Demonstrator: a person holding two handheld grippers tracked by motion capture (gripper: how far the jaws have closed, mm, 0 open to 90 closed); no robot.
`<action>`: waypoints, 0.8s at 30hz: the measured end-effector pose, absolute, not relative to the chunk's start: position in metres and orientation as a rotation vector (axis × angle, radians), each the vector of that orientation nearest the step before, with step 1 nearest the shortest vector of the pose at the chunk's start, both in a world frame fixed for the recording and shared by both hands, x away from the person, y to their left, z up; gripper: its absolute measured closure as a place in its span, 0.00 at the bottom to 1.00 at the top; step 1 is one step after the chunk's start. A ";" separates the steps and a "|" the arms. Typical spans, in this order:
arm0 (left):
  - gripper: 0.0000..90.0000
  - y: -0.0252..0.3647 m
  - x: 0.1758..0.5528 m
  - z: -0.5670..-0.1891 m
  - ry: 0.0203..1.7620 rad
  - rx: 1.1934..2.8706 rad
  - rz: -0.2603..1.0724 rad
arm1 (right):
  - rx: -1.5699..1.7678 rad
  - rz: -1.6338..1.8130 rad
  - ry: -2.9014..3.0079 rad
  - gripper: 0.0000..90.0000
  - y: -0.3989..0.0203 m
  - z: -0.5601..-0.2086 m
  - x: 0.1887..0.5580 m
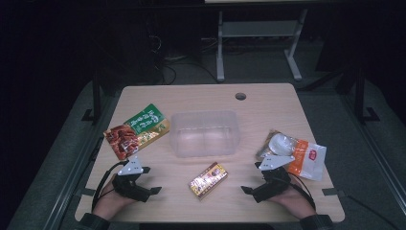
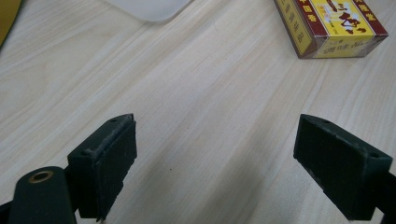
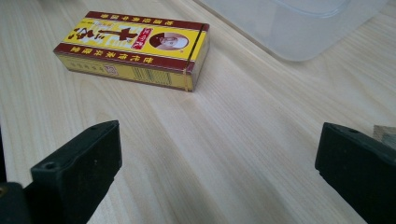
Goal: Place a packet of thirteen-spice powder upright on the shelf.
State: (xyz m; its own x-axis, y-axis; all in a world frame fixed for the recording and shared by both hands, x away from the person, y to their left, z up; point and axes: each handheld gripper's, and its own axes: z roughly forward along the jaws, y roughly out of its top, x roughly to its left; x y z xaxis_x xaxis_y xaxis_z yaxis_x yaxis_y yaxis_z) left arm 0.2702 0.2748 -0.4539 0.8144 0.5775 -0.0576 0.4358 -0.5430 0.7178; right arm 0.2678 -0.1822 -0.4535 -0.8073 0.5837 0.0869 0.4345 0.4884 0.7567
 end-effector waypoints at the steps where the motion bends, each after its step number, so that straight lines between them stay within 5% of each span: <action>1: 0.14 0.275 0.271 -0.454 0.743 2.231 0.240 | 0.882 1.217 2.550 0.00 -0.182 -0.454 0.268; 14: 0.15 0.276 0.271 -0.453 0.749 2.214 0.237 | 0.894 1.221 2.563 0.00 -0.181 -0.453 0.269; 21: 0.15 0.276 0.271 -0.453 0.756 2.211 0.236 | 0.890 1.253 2.578 0.16 -0.177 -0.447 0.271; 24: 0.15 0.275 0.272 -0.453 0.756 2.216 0.237 | 0.859 1.285 2.590 0.34 -0.172 -0.439 0.274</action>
